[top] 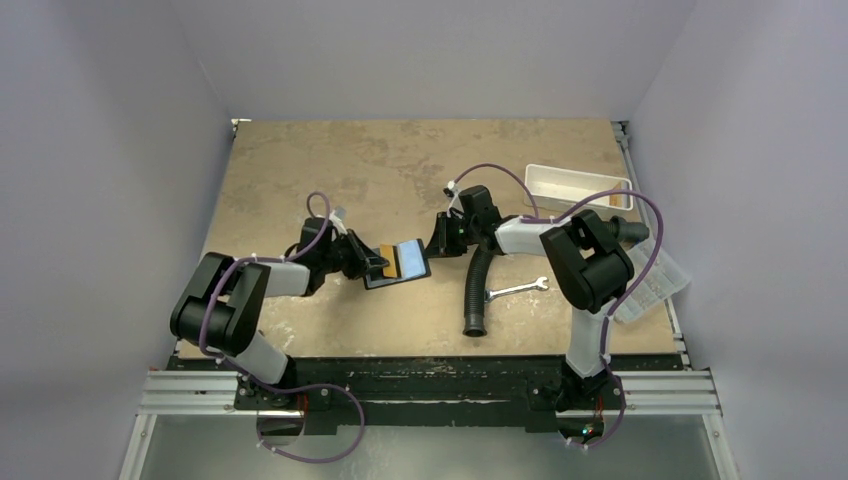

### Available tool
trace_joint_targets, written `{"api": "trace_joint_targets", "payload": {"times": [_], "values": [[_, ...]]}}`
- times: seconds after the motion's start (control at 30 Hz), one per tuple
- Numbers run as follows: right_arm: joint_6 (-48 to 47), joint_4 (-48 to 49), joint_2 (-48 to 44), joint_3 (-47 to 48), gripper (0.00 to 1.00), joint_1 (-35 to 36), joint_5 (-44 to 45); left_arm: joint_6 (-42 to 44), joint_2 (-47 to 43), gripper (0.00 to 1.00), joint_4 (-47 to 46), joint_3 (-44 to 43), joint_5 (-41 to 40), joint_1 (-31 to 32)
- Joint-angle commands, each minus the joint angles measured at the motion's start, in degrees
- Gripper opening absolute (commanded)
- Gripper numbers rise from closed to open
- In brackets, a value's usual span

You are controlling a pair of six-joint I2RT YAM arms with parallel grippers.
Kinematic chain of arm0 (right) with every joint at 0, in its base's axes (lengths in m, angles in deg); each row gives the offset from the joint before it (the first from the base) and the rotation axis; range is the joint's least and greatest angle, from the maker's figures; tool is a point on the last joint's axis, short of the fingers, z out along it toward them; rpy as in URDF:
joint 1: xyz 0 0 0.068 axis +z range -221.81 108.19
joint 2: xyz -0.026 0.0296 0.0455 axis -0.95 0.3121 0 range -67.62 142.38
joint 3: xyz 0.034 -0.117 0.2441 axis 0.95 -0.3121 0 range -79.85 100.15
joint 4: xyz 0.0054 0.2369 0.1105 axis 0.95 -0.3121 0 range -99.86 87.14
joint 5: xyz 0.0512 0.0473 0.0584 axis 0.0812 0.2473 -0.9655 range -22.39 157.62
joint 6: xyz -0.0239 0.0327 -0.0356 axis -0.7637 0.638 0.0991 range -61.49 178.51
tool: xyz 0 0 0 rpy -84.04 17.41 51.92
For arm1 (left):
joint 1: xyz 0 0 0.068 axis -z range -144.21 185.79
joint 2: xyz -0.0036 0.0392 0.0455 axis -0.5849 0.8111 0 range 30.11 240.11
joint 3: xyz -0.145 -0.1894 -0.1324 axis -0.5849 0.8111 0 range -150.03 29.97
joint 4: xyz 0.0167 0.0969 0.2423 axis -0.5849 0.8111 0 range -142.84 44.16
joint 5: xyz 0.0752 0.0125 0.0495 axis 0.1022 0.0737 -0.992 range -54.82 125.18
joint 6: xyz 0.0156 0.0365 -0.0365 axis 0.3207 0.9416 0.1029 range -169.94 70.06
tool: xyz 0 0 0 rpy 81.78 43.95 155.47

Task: Put the credit cards into the card holder
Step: Insert the credit card into the card holder.

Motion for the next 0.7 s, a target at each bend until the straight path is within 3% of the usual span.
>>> {"api": "trace_joint_targets", "payload": {"times": [0.0, 0.5, 0.67], "values": [[0.3, -0.5, 0.0, -1.1, 0.17, 1.2, -0.3, -2.5, 2.0, 0.00, -4.8, 2.2, 1.5, 0.0], [0.3, -0.7, -0.6, -1.3, 0.18, 1.4, -0.3, -3.5, 4.5, 0.00, -7.8, 2.5, -0.6, 3.1], [0.0, -0.8, -0.7, -1.3, 0.18, 1.5, -0.3, -1.5, 4.2, 0.00, -2.0, -1.0, -4.5, 6.4]]}}
